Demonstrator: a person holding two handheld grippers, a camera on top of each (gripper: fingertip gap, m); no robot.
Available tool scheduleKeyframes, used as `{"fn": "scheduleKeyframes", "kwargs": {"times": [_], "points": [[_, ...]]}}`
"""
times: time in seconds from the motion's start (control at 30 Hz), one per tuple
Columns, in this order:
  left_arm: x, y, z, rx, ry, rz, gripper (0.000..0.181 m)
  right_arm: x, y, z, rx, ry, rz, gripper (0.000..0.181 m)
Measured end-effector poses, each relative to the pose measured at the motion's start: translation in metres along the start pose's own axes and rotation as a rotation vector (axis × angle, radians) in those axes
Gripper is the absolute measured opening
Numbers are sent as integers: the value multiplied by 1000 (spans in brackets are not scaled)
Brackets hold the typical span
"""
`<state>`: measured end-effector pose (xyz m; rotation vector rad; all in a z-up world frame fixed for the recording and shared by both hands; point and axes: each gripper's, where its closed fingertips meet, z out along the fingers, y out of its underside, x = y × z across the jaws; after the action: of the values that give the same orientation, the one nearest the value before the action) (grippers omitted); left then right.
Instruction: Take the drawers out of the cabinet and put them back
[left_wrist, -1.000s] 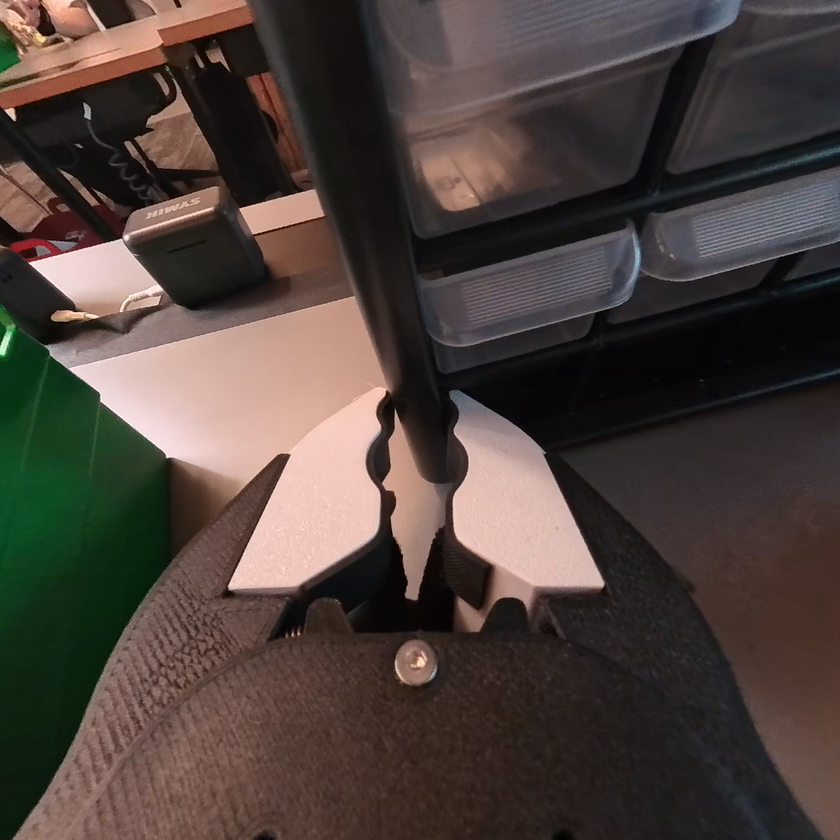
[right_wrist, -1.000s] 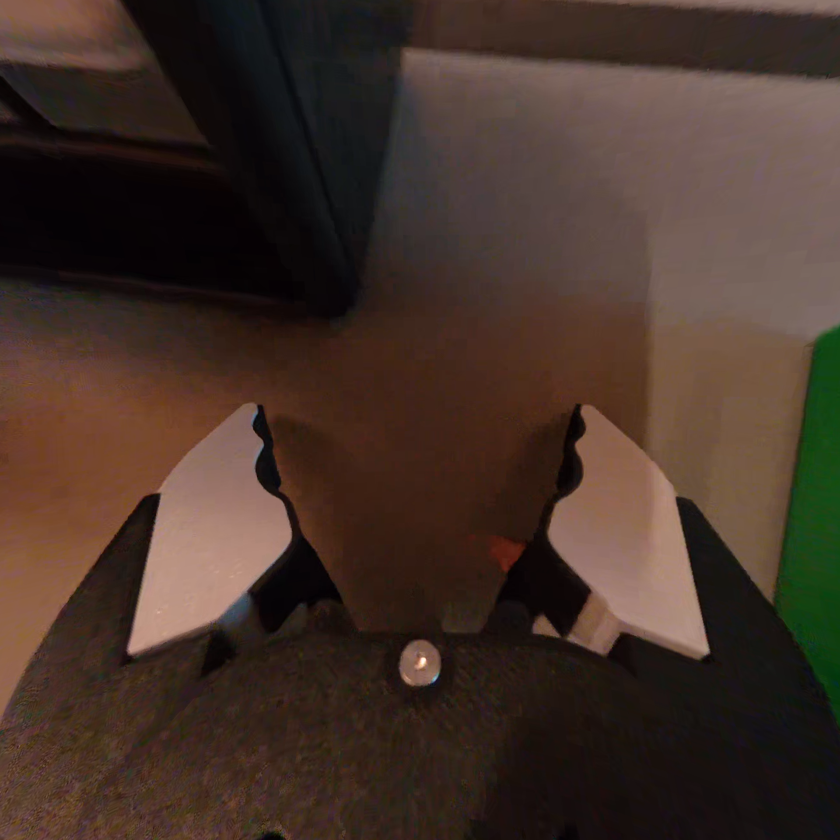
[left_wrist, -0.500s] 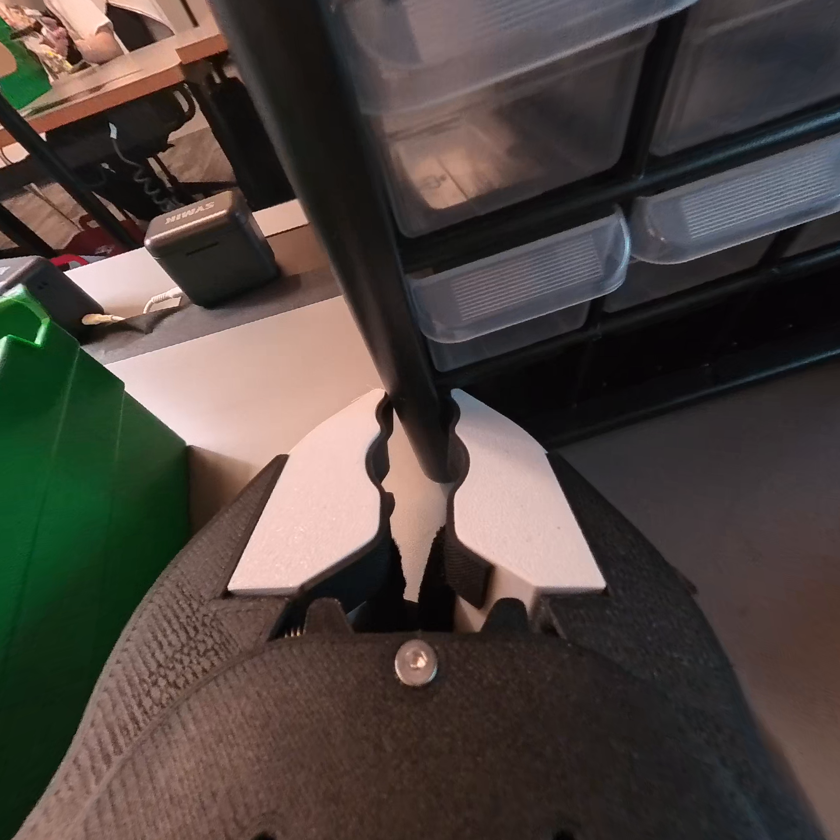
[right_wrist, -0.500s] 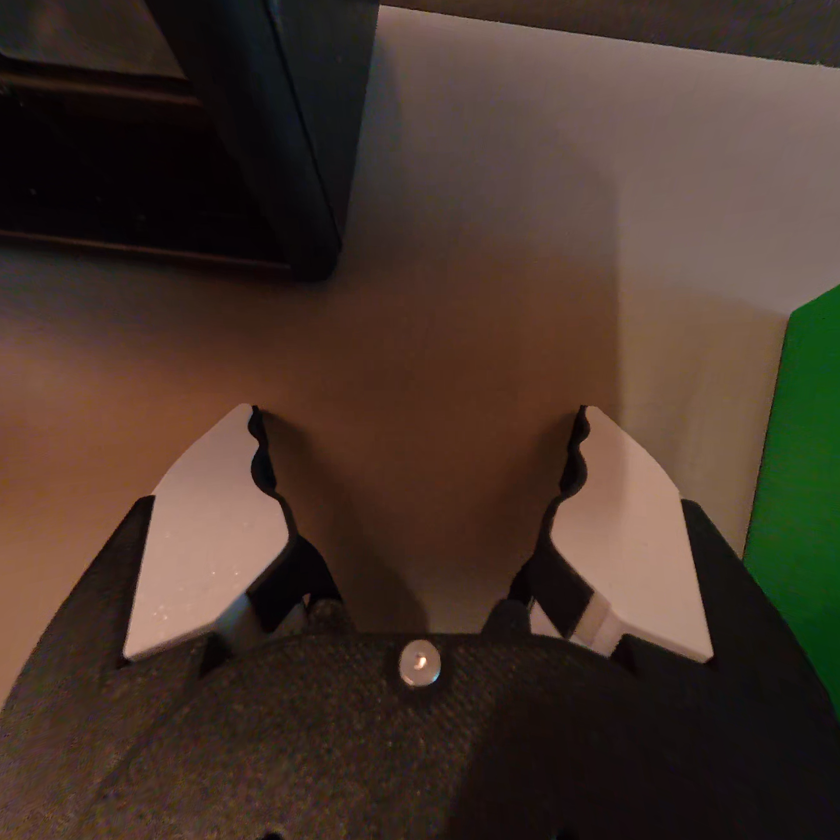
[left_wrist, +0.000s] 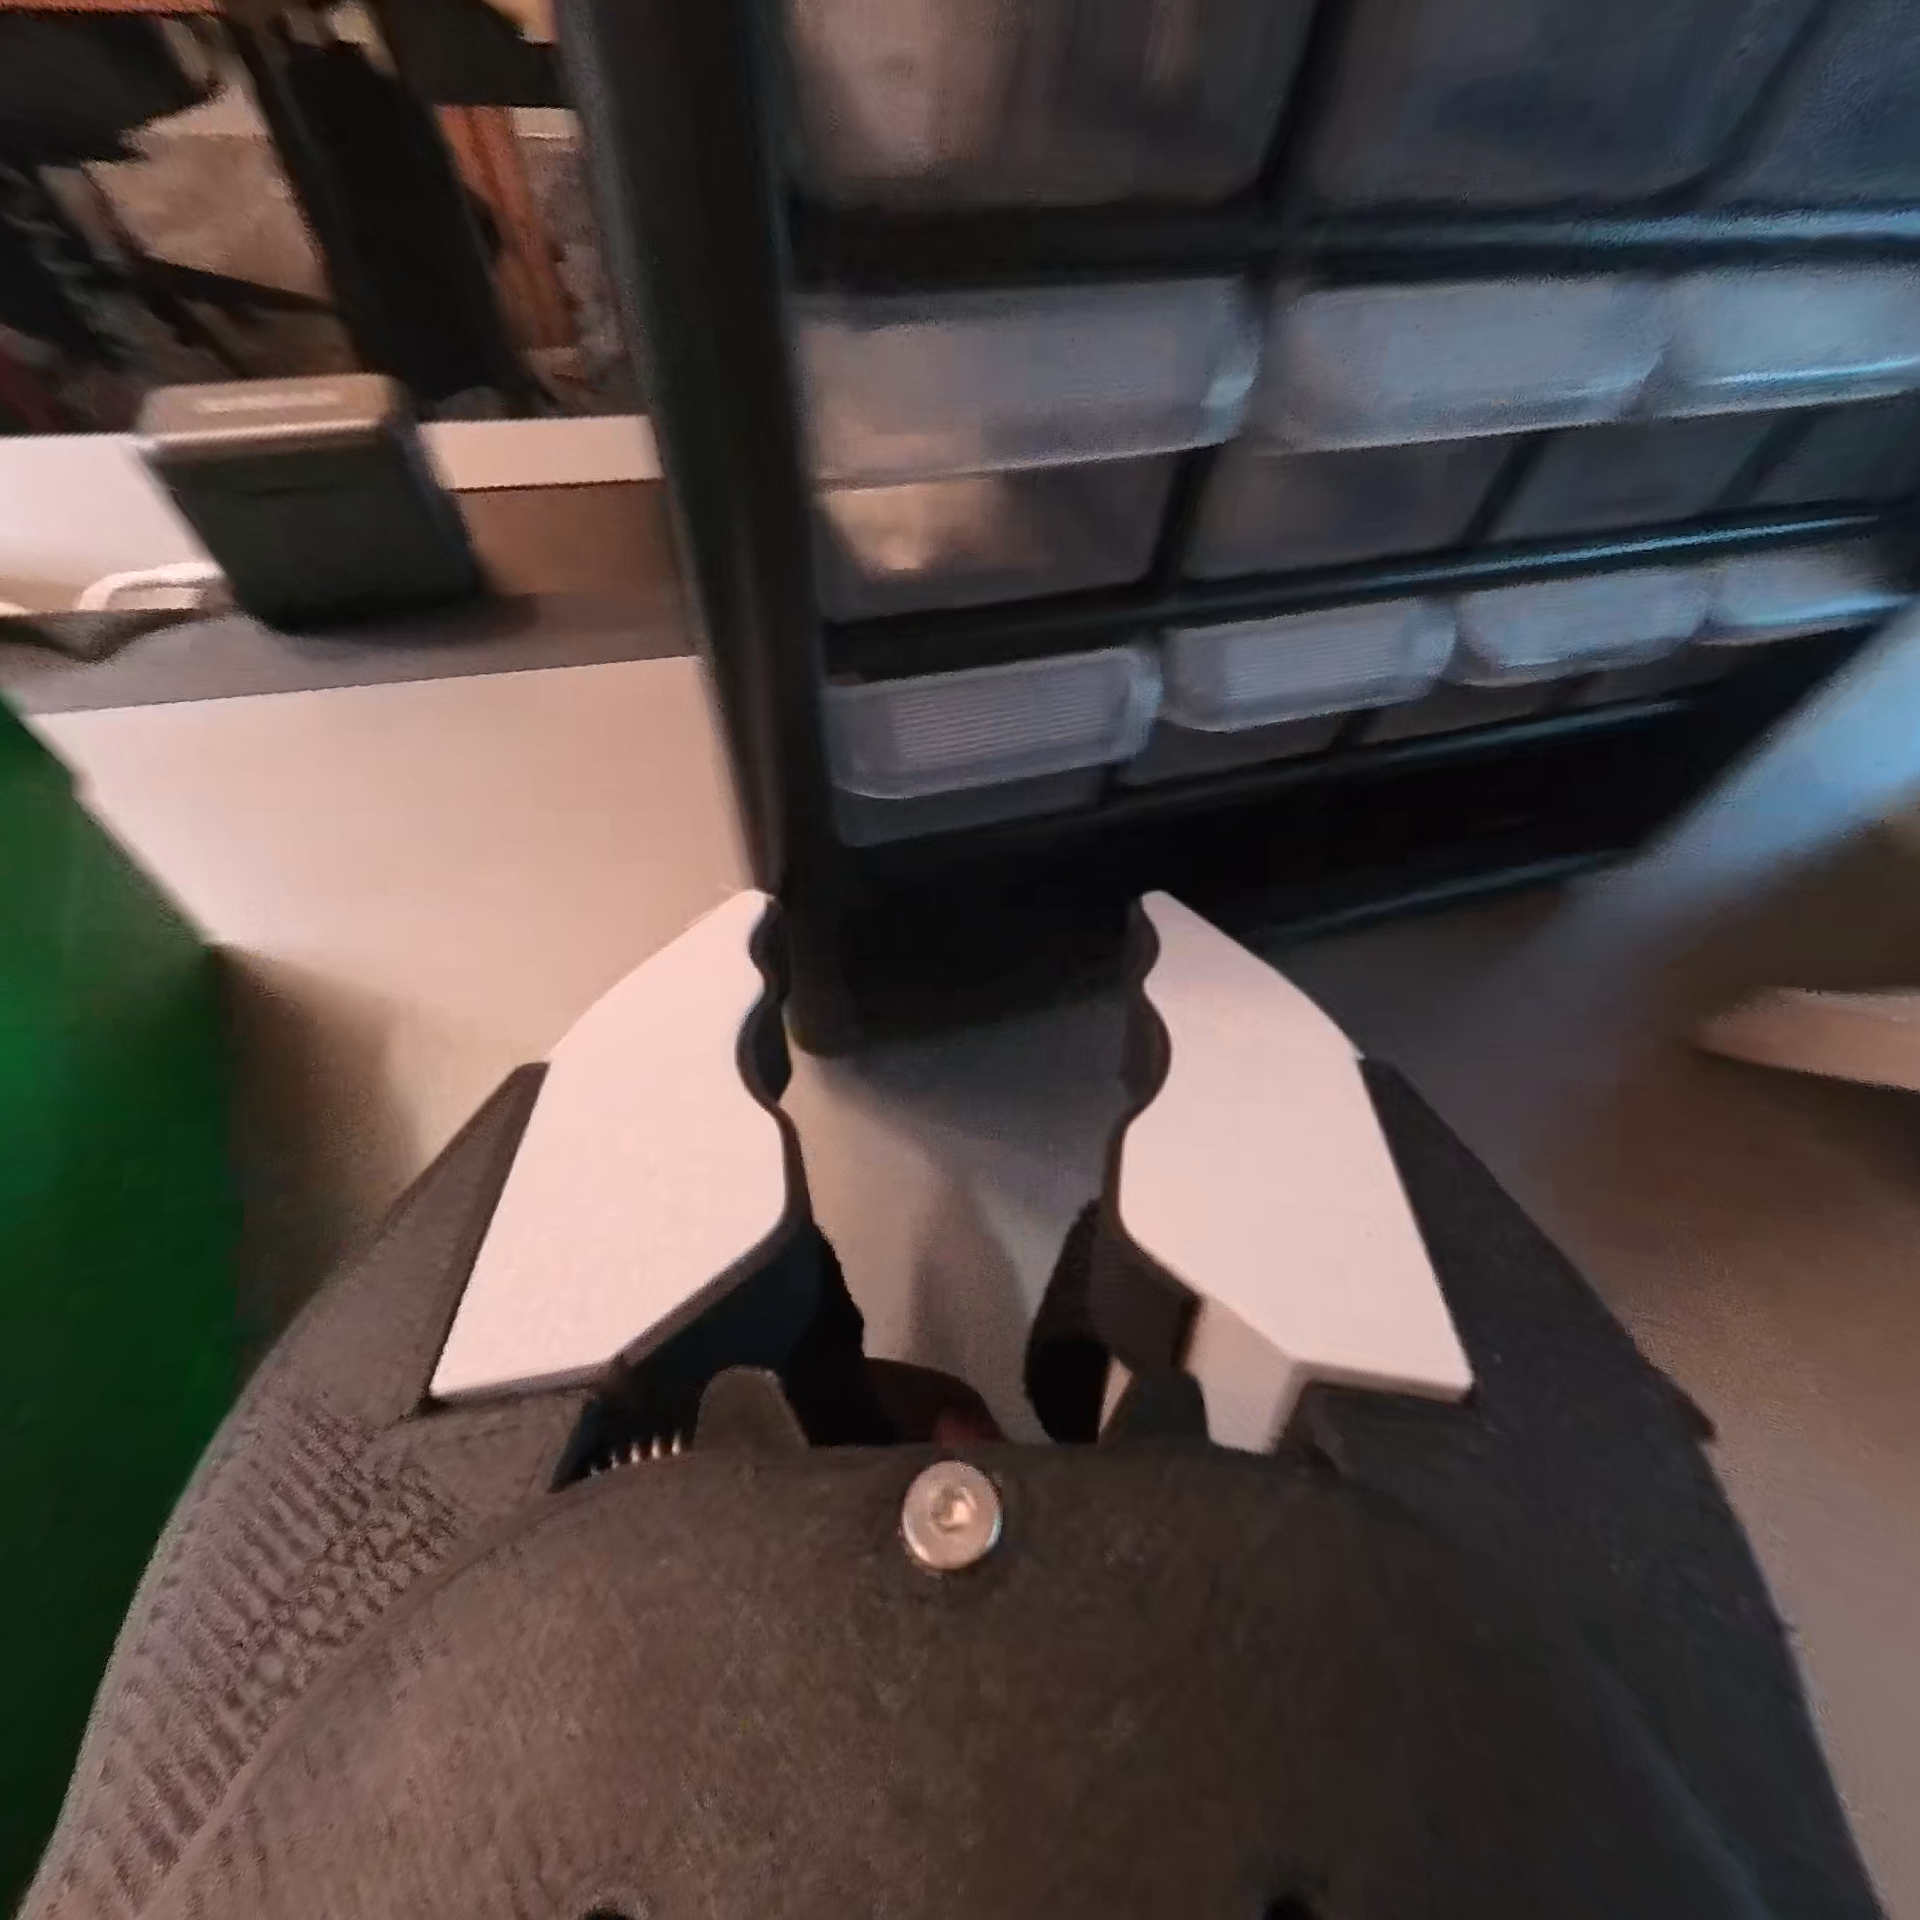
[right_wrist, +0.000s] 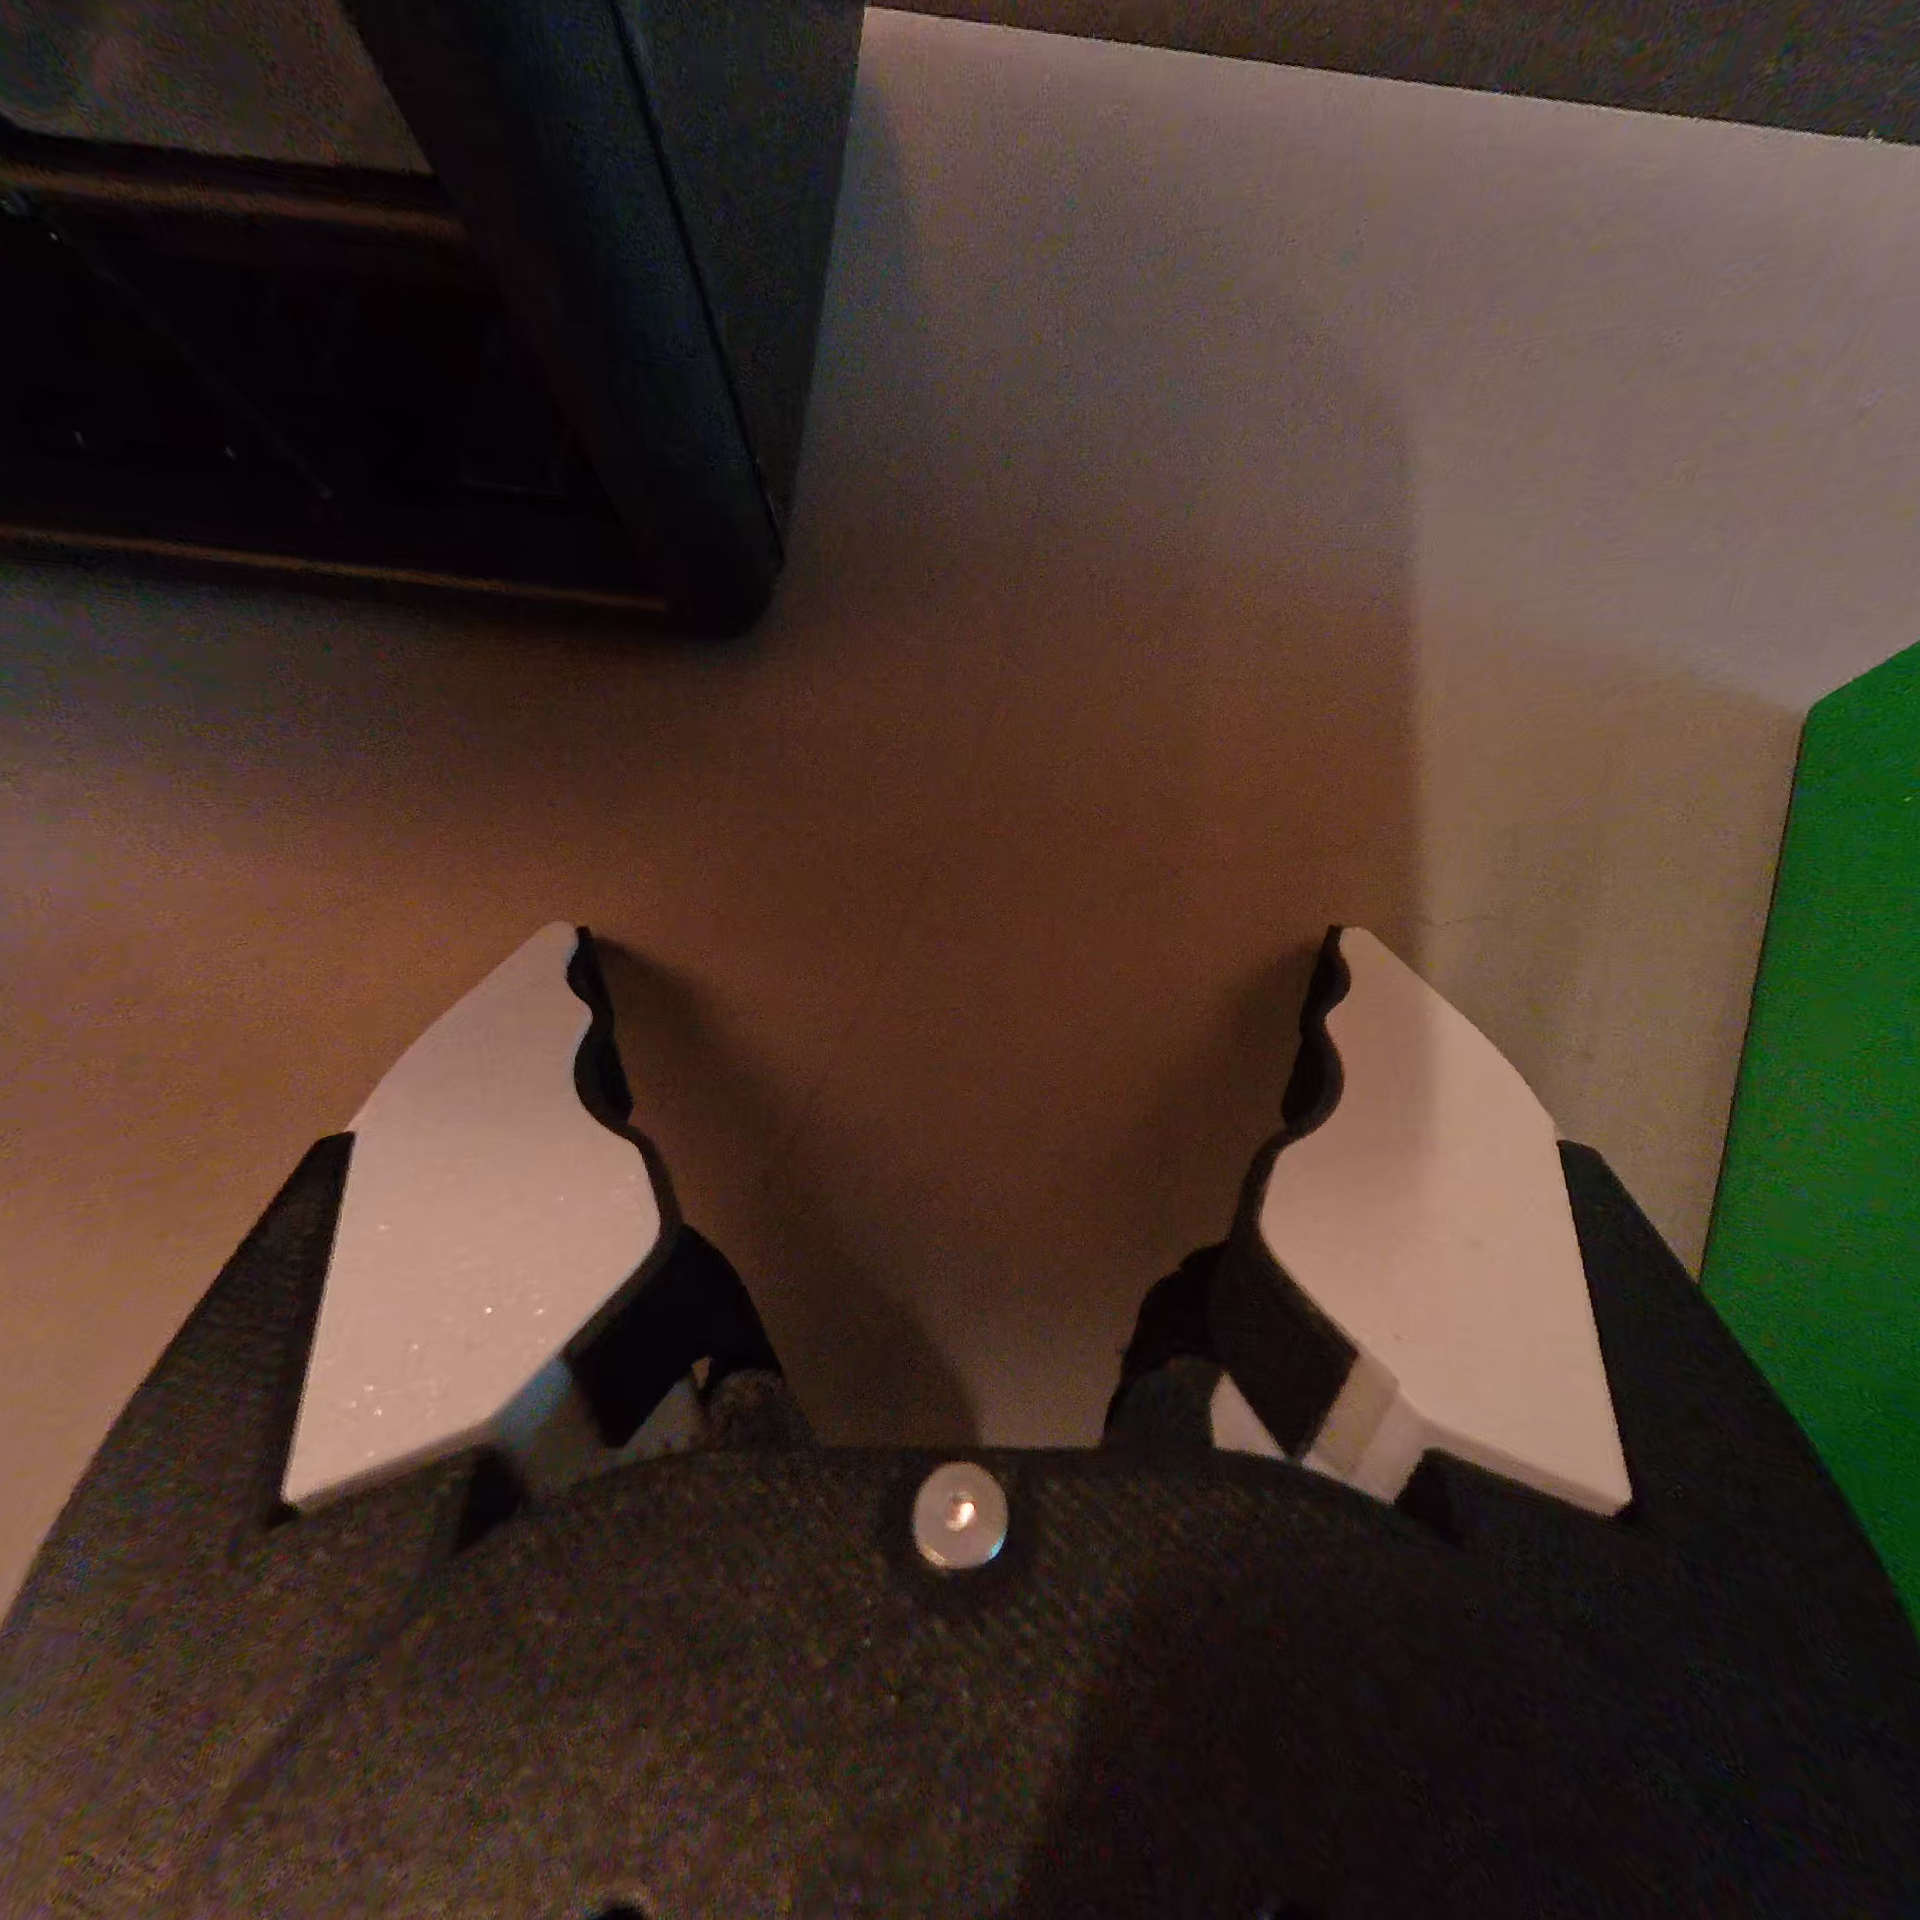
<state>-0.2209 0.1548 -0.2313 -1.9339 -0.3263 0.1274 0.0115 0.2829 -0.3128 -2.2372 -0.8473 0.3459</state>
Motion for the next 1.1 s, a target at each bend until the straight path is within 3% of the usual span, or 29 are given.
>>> {"fn": "scheduleKeyframes", "kwargs": {"times": [0.13, 0.23, 0.33, 0.47, 0.53, 0.63, 0.7, 0.8, 0.9, 1.1], "points": [[61, 5, -66, -1, 303, -66, 65, 0, 0, 0, 0, 0, 0, 125], [84, -11, -134, 108, 474, -29, 63, 0, 0, 0, 0, 0, 0, 125], [55, -39, -189, 221, 423, 102, 57, 0, 0, 0, 0, 0, 0, 125], [-46, -62, -236, 207, 150, 315, 50, 0, 0, 0, 0, 0, 0, 125], [-97, -49, -245, 47, 76, 383, 50, -1, 0, 0, 0, 0, 0, 125], [-165, -3, -246, -275, -43, 475, 50, -1, 0, 0, 0, 0, 0, 125], [-184, 22, -243, -378, -63, 508, 50, -1, 0, 0, 0, 0, 0, 125], [-183, 34, -237, -374, -38, 505, 50, -1, 0, 0, 0, 0, 0, 125], [-190, 31, -235, -351, -118, 536, 50, -1, 0, 0, 0, 0, 0, 125], [-183, 27, -232, -323, -130, 523, 48, 0, 0, 0, 0, 0, -1, 125]]}}
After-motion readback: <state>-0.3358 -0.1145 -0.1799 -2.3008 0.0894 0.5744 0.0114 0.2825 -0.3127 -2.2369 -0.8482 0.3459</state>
